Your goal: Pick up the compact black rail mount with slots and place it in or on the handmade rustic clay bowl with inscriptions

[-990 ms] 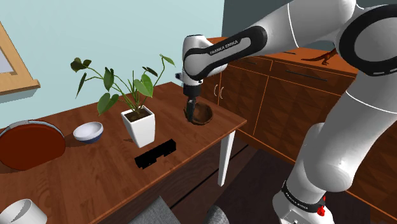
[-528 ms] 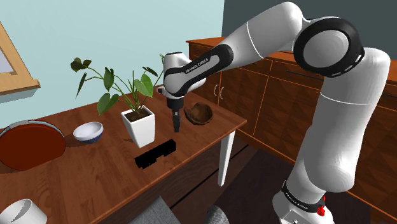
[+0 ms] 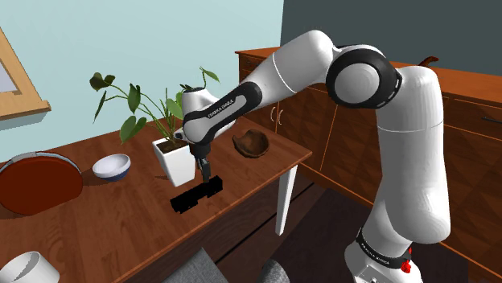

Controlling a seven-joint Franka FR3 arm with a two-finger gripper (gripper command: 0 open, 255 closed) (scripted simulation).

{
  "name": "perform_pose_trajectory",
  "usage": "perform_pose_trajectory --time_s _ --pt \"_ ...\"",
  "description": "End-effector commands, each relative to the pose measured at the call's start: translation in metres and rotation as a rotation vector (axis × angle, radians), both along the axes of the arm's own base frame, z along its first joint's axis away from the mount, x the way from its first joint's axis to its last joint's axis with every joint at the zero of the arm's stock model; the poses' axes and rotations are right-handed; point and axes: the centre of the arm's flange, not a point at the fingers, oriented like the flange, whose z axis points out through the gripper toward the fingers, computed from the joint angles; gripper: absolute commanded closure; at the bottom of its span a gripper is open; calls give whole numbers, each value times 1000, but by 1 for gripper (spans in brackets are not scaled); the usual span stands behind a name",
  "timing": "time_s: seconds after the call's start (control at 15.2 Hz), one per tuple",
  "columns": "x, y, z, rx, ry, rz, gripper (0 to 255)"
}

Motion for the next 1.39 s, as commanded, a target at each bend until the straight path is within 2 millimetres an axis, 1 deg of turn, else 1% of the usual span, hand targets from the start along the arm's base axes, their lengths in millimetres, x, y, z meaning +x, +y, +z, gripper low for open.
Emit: perform_pose_trajectory --time_s 0.0,0.07,0.59,1.06,1.12,1.32 --pt "5 18 -23 -7 15 76 0" --pt "8 26 -30 -8 15 104 0" --pt "6 28 -70 -8 15 104 0" --pt "6 28 -70 -8 15 104 0" --pt "6 28 -70 -8 15 104 255" --pt "6 27 -70 -8 15 104 255"
